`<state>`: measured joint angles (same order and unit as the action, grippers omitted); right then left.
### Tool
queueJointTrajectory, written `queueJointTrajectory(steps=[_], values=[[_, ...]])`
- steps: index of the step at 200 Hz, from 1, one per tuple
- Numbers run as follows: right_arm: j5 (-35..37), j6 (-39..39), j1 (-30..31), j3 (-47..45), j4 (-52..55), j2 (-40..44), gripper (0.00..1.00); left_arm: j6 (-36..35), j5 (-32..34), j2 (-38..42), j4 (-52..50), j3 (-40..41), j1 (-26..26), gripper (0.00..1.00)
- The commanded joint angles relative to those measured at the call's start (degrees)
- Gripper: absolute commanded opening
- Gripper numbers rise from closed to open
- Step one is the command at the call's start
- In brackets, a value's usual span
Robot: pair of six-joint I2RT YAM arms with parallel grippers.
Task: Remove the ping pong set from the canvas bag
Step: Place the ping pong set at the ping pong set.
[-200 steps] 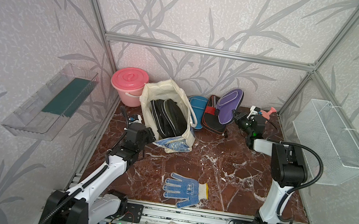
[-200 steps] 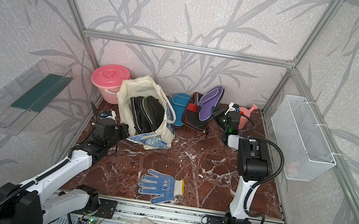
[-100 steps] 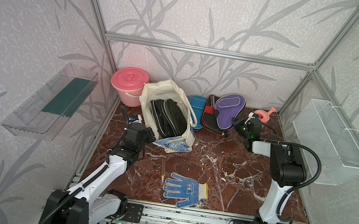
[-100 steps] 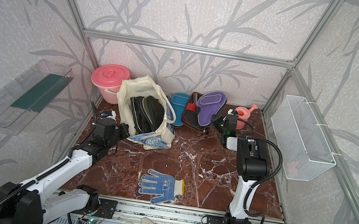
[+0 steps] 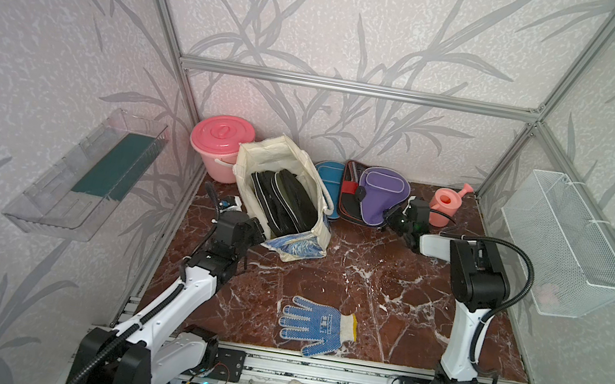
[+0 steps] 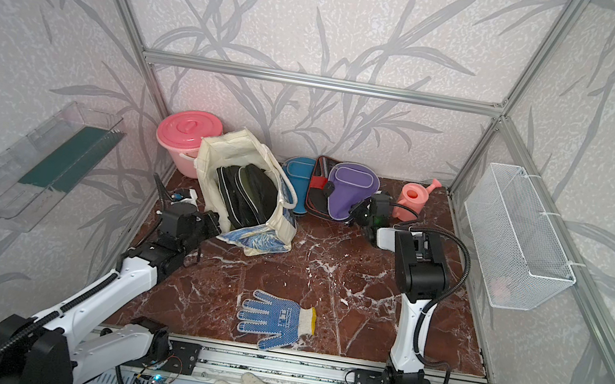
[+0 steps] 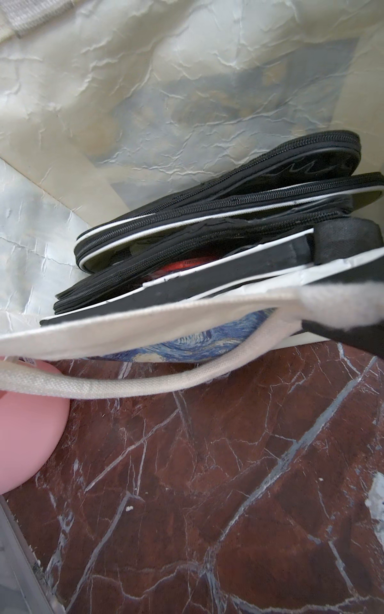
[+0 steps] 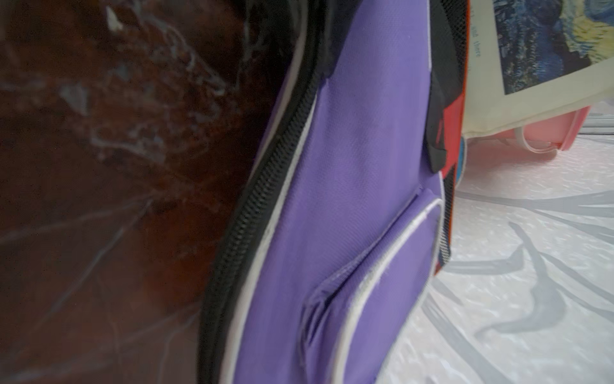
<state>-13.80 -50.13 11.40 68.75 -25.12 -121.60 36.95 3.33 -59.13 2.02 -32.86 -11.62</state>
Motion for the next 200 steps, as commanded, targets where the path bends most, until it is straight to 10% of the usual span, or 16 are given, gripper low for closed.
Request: queueJointTrajectory(steps=[1,75,200], values=[[-4.1,2.7,2.9,1.4,5.5,-1.7,0.29,-1.2,1.2,1.5,0.3,-0.8,-0.2,0.00],[-2.9,5.1,3.1,-0.2,8.2,2.5,0.74,-1.0,1.8,2.1,-0.3,-0.8,-0.2,0.00],[4.4,21.2,9.8,4.0,24.4,22.8,0.99,-0.8,1.9,1.8,-0.1,-0.6,-0.2,0.00]])
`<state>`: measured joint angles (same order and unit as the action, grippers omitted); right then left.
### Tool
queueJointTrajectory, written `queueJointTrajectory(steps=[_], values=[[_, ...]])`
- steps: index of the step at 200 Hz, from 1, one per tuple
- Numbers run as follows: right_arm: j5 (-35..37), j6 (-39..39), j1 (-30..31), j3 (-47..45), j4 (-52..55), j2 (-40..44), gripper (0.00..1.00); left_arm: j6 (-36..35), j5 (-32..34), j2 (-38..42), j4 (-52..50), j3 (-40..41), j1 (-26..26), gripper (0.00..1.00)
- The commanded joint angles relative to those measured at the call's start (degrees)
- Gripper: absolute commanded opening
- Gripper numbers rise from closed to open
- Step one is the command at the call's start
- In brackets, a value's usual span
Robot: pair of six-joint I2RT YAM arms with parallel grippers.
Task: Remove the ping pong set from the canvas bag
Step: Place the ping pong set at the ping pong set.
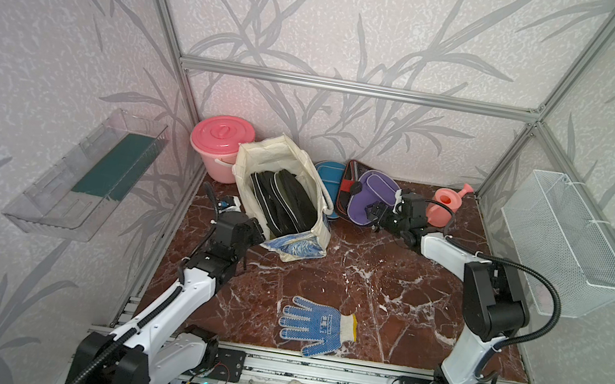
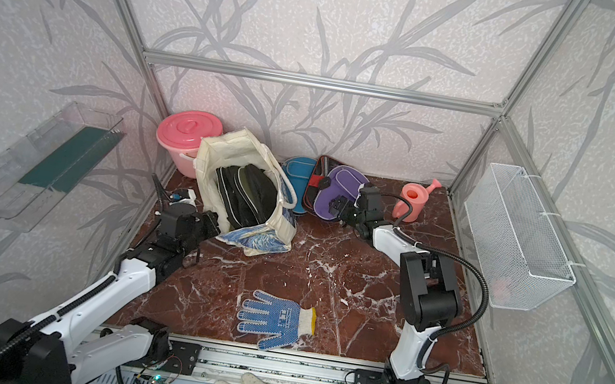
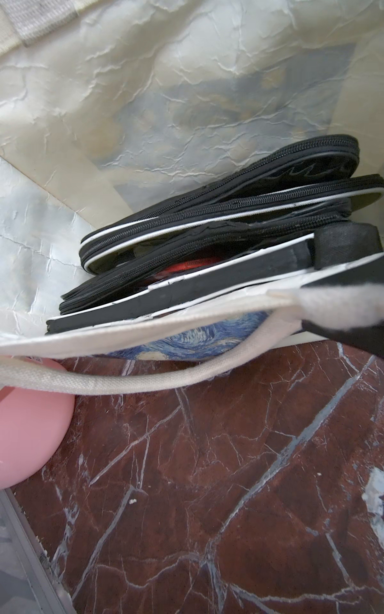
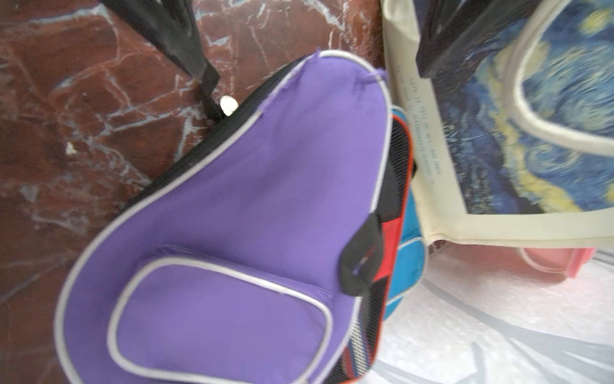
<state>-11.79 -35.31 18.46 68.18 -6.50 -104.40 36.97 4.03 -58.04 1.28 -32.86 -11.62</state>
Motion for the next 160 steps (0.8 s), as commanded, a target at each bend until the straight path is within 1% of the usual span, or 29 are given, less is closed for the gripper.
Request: queueJointTrajectory(steps=[1,34,70,86,88,123,160], values=[[2.5,6.6,2.9,4.7,5.9,5.8,0.99,-0.9,1.2,0.7,0.7,-0.6,-0.2,0.00],[3.8,13.7,8.6,14.0,14.2,9.8,0.99,-0.5,1.0,0.6,1.3,-0.1,-0.2,0.00],[4.3,22.2,16.0,26.5,23.0,8.6,0.99,-0.2,0.8,0.7,2.1,0.3,-0.2,0.00],[3.0,25.0,18.8,32.4,27.3,6.9,0.98,-0.1,0.7,0.6,2.3,0.4,-0.2,0.00],[2.6,25.4,19.2,33.6,27.8,5.7,0.98,-0.1,0.7,0.5,2.3,0.4,-0.2,0.00],[-0.3,30.1,24.1,44.1,33.8,-0.1,0.98,0.0,0.5,0.1,3.3,0.5,-0.2,0.00],[-4.6,31.8,26.5,56.3,41.4,-8.4,0.95,-0.1,0.5,0.1,3.6,0.5,-0.2,0.00]])
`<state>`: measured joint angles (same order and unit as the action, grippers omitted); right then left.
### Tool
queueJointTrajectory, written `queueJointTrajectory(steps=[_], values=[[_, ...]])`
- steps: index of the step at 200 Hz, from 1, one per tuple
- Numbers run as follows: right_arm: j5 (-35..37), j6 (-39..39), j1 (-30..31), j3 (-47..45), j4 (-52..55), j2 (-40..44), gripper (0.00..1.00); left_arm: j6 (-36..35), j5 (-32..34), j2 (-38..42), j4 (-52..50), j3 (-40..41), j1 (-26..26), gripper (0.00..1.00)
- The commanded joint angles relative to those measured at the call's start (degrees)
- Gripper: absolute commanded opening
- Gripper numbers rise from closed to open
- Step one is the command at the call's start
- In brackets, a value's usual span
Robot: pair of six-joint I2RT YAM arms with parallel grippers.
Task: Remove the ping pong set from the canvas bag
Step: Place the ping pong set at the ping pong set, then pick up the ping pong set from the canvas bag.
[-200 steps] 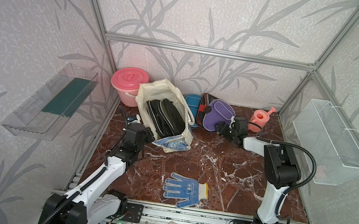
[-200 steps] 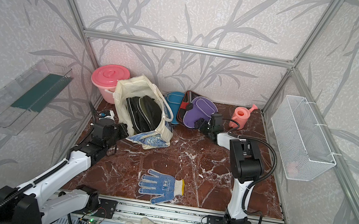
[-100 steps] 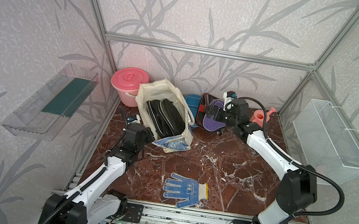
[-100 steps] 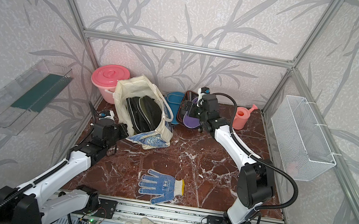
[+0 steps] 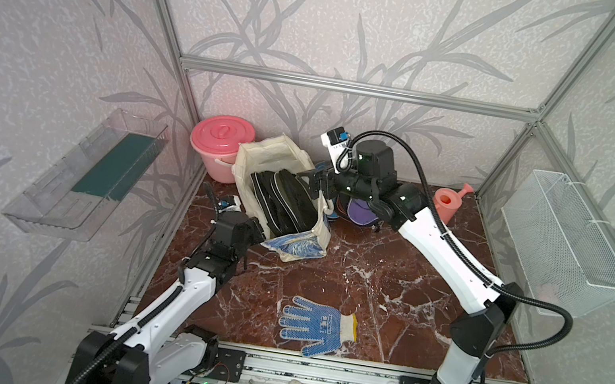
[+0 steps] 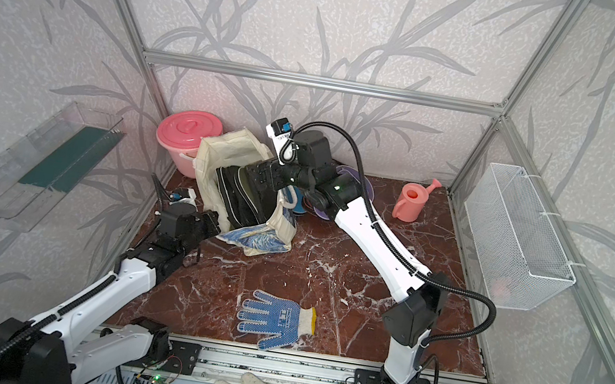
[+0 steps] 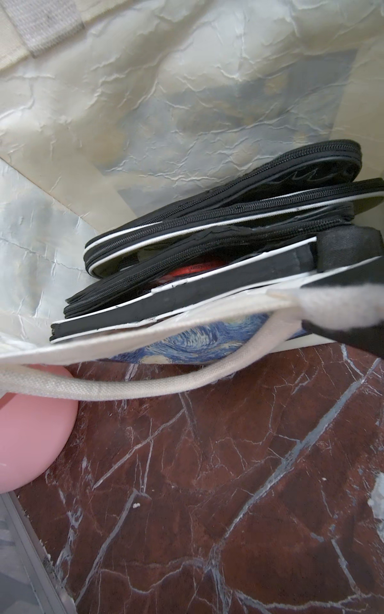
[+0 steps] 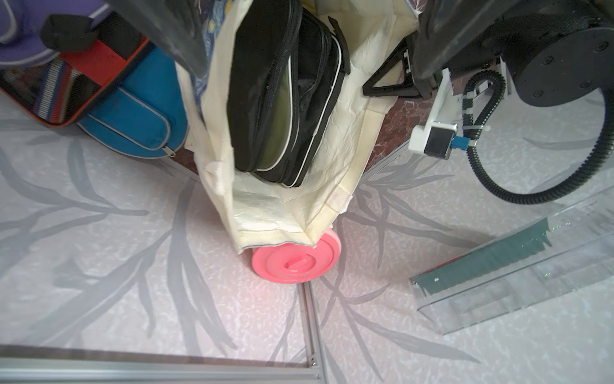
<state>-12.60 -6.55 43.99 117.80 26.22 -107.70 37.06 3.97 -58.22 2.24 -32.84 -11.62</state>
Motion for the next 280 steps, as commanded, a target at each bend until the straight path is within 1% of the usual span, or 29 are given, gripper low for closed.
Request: queueJointTrajectory(steps=[1,19,45,81,98,112,127,142,160,179,217,243,280], values=[[-3.9,3.0,1.0,7.0,9.0,-5.4,0.95,-0.1,0.5,0.3,2.7,0.5,-0.2,0.00],[-6.6,2.4,1.2,12.8,12.4,-10.1,0.92,-0.2,0.4,0.2,2.7,0.5,-0.2,0.00],[-7.2,3.6,2.6,21.4,17.8,-16.6,0.89,-0.3,0.3,0.1,2.5,0.4,-0.2,0.00],[-8.4,3.6,3.4,41.4,29.4,-29.1,0.84,-0.5,0.3,0.3,2.6,0.5,-0.2,0.00],[-7.3,3.3,3.4,47.6,32.5,-33.8,0.82,-0.6,0.3,0.6,2.5,0.6,-0.1,0.00],[-6.5,2.8,3.2,47.2,32.2,-35.0,0.82,-0.7,0.2,0.7,2.6,0.7,-0.2,0.00],[-5.5,1.4,2.4,43.1,29.5,-34.8,0.81,-0.8,0.0,0.9,2.6,0.8,-0.2,0.00],[-3.1,0.4,1.4,39.8,27.7,-34.7,0.77,-0.7,-0.1,1.2,2.7,1.1,-0.1,0.00],[-0.1,0.1,0.6,38.7,27.2,-35.6,0.73,-0.6,-0.3,1.7,2.7,1.5,-0.2,0.00],[3.4,-0.4,-0.3,38.6,26.9,-36.6,0.67,-0.5,-0.3,2.4,2.6,1.9,-0.2,0.00],[10.5,-0.1,-1.0,38.5,25.5,-38.3,0.50,-0.1,-0.3,3.1,2.5,2.9,-0.2,0.00],[14.4,0.8,-1.1,38.7,24.9,-39.8,0.47,-0.1,-0.4,3.7,2.2,3.4,-0.2,0.00],[17.4,2.1,-1.0,38.6,23.3,-41.8,0.50,0.3,-1.5,4.4,2.0,3.6,-0.2,0.00]])
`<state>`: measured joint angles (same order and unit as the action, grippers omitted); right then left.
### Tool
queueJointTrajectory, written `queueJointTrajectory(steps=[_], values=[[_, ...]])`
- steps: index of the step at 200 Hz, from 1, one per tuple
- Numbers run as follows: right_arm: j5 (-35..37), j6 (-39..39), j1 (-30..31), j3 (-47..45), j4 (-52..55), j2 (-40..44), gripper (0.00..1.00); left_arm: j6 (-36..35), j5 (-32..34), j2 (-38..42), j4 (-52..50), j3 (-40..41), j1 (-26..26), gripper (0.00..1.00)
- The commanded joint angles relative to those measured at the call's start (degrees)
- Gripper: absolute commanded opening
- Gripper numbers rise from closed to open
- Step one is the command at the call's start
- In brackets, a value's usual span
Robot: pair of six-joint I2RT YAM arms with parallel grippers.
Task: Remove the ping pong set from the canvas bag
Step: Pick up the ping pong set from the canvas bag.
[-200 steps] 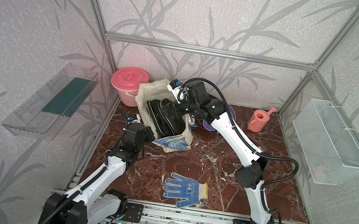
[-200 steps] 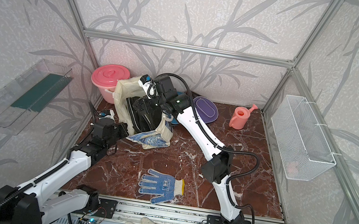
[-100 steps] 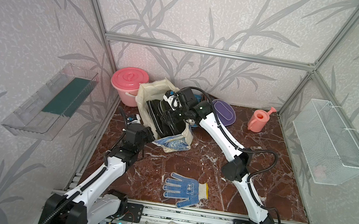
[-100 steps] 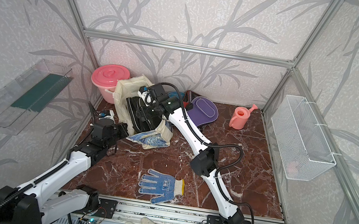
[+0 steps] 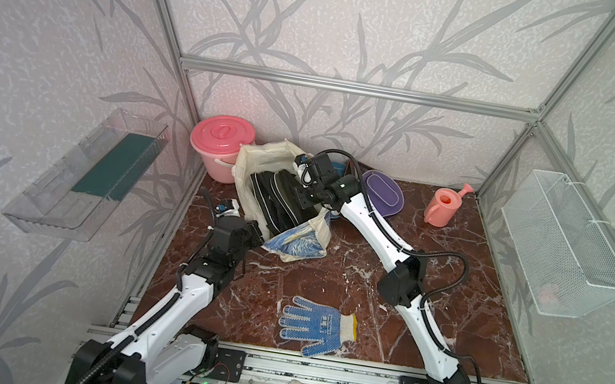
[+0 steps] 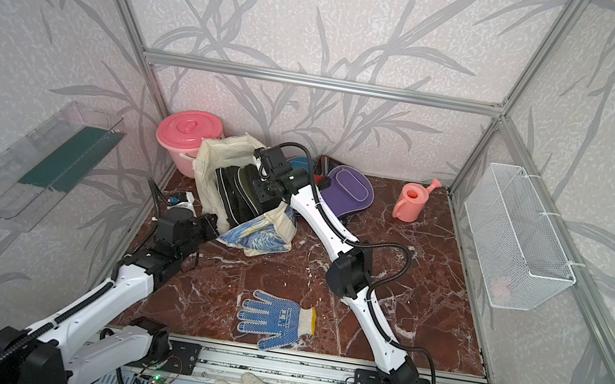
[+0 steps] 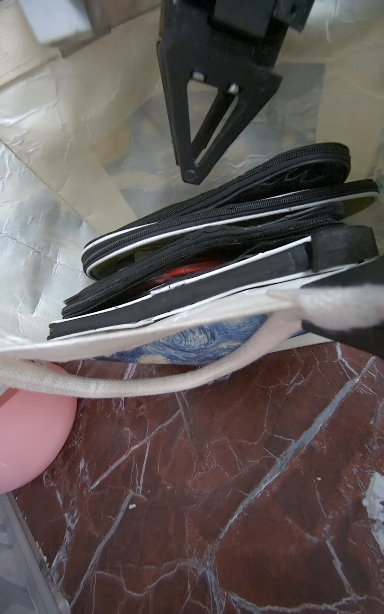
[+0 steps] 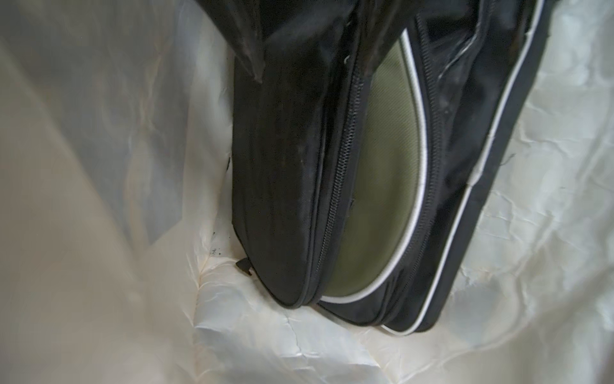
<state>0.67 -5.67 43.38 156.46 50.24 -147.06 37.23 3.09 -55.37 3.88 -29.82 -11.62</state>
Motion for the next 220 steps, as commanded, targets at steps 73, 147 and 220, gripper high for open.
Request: queueJointTrajectory(steps=[73,147,220], values=[[8.0,4.9,0.8,-1.2,-3.7,-5.5,0.57,1.0,-2.0,2.1,0.8,1.0,-0.3,0.00],[11.8,7.6,2.8,-2.0,-5.7,-6.3,0.74,0.8,-2.3,1.8,1.0,0.8,-0.3,0.00],[20.3,7.2,2.4,-0.5,-5.8,-9.6,0.39,0.8,-2.4,2.8,0.4,0.7,-0.3,0.00]])
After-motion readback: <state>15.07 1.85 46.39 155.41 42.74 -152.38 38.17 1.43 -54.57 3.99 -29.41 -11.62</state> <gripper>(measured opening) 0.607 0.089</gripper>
